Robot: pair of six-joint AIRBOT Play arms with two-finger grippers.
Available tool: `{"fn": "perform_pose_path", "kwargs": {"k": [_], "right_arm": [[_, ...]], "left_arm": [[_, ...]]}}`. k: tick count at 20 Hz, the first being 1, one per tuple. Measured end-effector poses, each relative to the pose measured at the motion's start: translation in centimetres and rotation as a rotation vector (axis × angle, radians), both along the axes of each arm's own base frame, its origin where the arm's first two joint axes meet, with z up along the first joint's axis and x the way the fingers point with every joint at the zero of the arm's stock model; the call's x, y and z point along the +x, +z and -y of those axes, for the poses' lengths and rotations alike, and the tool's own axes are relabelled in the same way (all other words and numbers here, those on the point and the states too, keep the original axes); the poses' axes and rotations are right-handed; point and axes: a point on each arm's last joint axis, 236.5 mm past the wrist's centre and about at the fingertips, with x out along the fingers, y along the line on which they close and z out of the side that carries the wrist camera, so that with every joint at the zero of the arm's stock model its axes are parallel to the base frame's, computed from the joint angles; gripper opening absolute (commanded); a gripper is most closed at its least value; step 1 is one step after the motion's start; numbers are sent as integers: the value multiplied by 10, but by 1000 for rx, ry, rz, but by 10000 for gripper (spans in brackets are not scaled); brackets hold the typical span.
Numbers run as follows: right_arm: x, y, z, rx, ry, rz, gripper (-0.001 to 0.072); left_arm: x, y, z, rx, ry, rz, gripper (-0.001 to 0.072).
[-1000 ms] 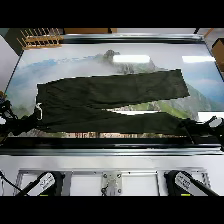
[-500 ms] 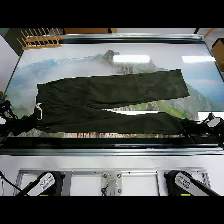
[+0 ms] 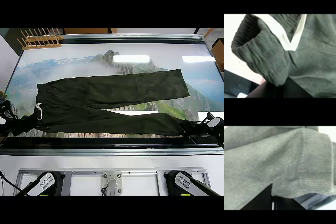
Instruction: Fold the clothes and pants, and hang the long-sleeved shirts on hangers.
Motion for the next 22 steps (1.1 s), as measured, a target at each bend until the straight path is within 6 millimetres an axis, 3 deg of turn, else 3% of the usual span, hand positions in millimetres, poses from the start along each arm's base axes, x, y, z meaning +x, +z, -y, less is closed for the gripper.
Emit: {"fn": "perform_pose_path", "kwargs": {"k": [7, 9, 11, 13, 17, 19, 21, 22], "right_arm": [[8, 8, 4, -8, 7, 16, 16], [17, 18, 9, -17, 16, 35, 16], [34, 38, 17, -34, 35, 65, 16], [62, 70, 28, -57, 55, 121, 16], [140, 176, 45, -162, 143, 320, 15], [168, 232, 46, -241, 205, 436, 15], [179, 267, 46, -304, 252, 506, 16], [179, 275, 46, -329, 276, 516, 15]], "left_arm": [[4, 1, -3, 11, 8, 17, 21], [5, 4, -4, 14, 7, 21, 21], [19, 19, -8, 24, 6, 61, 21], [47, 53, -11, 50, -10, 143, 21], [117, 170, -9, 172, -94, 399, 21], [136, 222, -5, 228, -121, 506, 20], [143, 253, -5, 260, -129, 563, 20], [142, 254, -6, 260, -128, 562, 20]]}}
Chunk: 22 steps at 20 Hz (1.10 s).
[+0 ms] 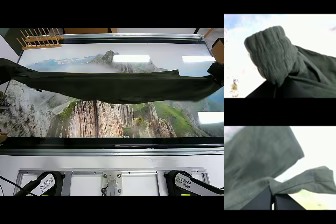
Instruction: Fold the clothes and pants, and hang the long-sleeved shirts on hangers.
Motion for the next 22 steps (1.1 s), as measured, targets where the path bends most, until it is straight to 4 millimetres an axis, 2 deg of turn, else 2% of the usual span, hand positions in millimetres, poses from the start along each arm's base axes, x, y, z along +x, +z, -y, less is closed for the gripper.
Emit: {"fn": "perform_pose_path", "kwargs": {"k": [2, 3, 5, 9, 11, 13, 16, 17, 18, 19, 22], "right_arm": [[-8, -7, 0, -37, 28, -30, 15], [-15, -21, -1, -51, 43, -67, 15], [-39, -64, -4, -63, 71, -173, 15], [-114, -153, -10, -76, 103, -415, 16], [-152, -182, -13, -62, 100, -508, 16], [-184, -202, -14, -44, 84, -576, 16], [-212, -216, -13, -21, 58, -632, 38], [-218, -219, -13, -17, 56, -645, 213], [-222, -220, -8, -34, 51, -657, 591], [-226, -221, -7, -34, 48, -667, 709], [-229, -215, -12, -9, 46, -677, 709]], "left_arm": [[-10, -19, -4, -20, 15, -41, 20], [-18, -35, -6, -35, 27, -72, 20], [-40, -79, -10, -61, 52, -149, 20], [-97, -160, -12, -73, 66, -299, 21], [-122, -185, -12, -71, 72, -346, 21], [-143, -204, -12, -70, 78, -379, 20], [-162, -222, -10, -63, 73, -410, 21], [-165, -225, -10, -60, 69, -417, 21], [-167, -226, -13, -42, 71, -415, 21], [-169, -228, -13, -38, 70, -419, 21], [-172, -231, -10, -44, 60, -428, 21]]}}
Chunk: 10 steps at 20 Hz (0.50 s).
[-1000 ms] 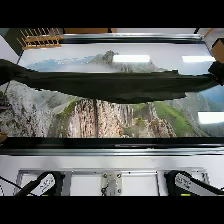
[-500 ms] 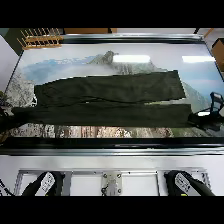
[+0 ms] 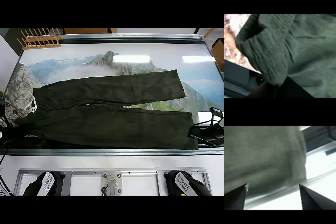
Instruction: Fold the clothes and pants, and hang the long-sleeved shirts on hangers.
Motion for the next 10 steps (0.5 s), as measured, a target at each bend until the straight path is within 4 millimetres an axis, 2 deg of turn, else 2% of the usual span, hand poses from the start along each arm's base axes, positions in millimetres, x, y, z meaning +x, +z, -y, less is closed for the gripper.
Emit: {"fn": "perform_pose_path", "kwargs": {"k": [1, 4, 7, 10], "right_arm": [[2, 7, 2, -4, -5, 6, 710], [30, 36, 7, -8, -82, 112, 709], [84, 55, 9, 43, -157, 281, 709], [142, 51, 14, 129, -239, 412, 708]], "left_arm": [[-1, -1, 0, -2, 0, -2, 21], [-2, -2, 3, -10, -6, -8, 21], [-3, -3, 5, -17, -8, -13, 21], [-4, -4, 6, -20, -10, -15, 21]]}}
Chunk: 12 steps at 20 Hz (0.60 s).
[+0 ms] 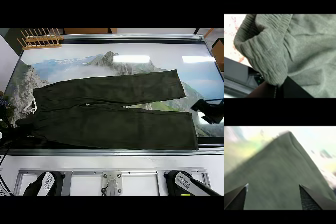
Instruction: Fold the clothes and pants, and hang the long-sleeved shirts on hangers.
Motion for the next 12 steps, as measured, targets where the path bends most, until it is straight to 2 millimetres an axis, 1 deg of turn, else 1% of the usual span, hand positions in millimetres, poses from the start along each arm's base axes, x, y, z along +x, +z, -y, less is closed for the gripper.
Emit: {"fn": "perform_pose_path", "kwargs": {"k": [2, 5, 7, 9, 11, 12], "right_arm": [[34, -14, 5, 70, -50, 47, 708], [72, -44, 8, 152, -91, 57, 708], [91, -64, 5, 185, -93, 50, 708], [106, -79, -1, 193, -81, 50, 708], [120, -91, -7, 188, -74, 61, 708], [128, -93, -10, 179, -68, 77, 707]], "left_arm": [[0, 0, 0, -1, 0, 0, 21], [0, 0, 1, -1, -3, -2, 21], [0, 0, 1, -2, -3, -2, 21], [0, 0, 1, -2, -3, -2, 21], [0, 0, 1, -2, -3, -1, 21], [0, 0, 1, -2, -3, -2, 21]]}}
